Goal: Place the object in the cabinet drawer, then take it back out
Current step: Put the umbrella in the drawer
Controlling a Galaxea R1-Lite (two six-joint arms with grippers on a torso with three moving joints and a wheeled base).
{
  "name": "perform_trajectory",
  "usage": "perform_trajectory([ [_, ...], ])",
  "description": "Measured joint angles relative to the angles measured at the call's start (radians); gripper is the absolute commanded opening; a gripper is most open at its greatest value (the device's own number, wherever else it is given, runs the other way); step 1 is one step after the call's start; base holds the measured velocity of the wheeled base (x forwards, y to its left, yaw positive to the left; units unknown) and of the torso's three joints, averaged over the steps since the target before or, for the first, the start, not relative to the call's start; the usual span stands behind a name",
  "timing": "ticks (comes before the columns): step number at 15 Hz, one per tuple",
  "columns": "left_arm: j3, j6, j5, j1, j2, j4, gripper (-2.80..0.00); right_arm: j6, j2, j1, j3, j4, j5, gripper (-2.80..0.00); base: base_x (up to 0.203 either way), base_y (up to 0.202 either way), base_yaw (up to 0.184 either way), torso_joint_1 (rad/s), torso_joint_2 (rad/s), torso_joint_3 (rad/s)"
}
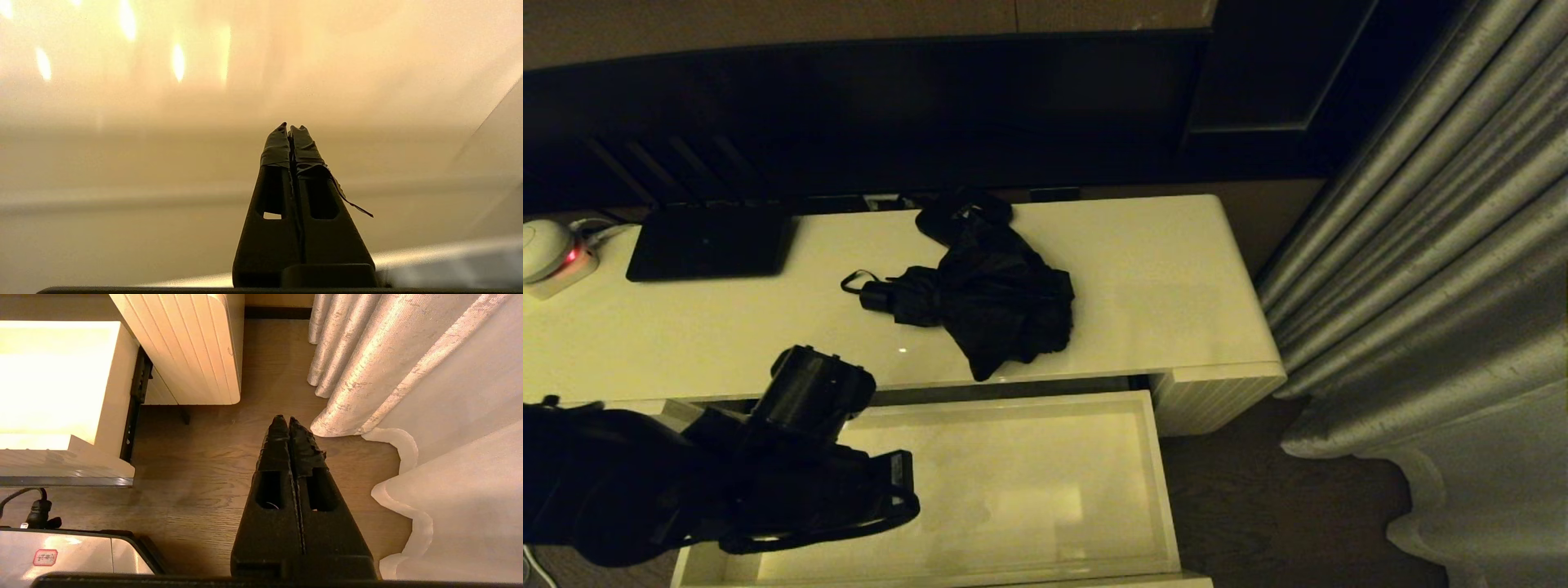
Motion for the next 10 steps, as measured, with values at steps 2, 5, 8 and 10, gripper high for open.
perform_trajectory([
  [2, -0.017, 0.002, 0.040, 0.004, -0.044, -0.017, -2.80, 0.000, 0.000, 0.000, 0.000, 0.000, 0.000, -2.80, 0.000, 0.000, 0.000, 0.000, 0.00, 0.000],
  [5, -0.040, 0.066, 0.154, 0.005, -0.143, -0.011, -2.80, 0.000, 0.000, 0.000, 0.000, 0.000, 0.000, -2.80, 0.000, 0.000, 0.000, 0.000, 0.00, 0.000],
  [8, -0.036, 0.235, 0.345, 0.012, -0.263, -0.001, -2.80, 0.000, 0.000, 0.000, 0.000, 0.000, 0.000, -2.80, 0.000, 0.000, 0.000, 0.000, 0.00, 0.000],
  [10, 0.025, 0.361, 0.432, 0.053, -0.327, 0.009, -2.80, 0.000, 0.000, 0.000, 0.000, 0.000, 0.000, -2.80, 0.000, 0.000, 0.000, 0.000, 0.00, 0.000],
])
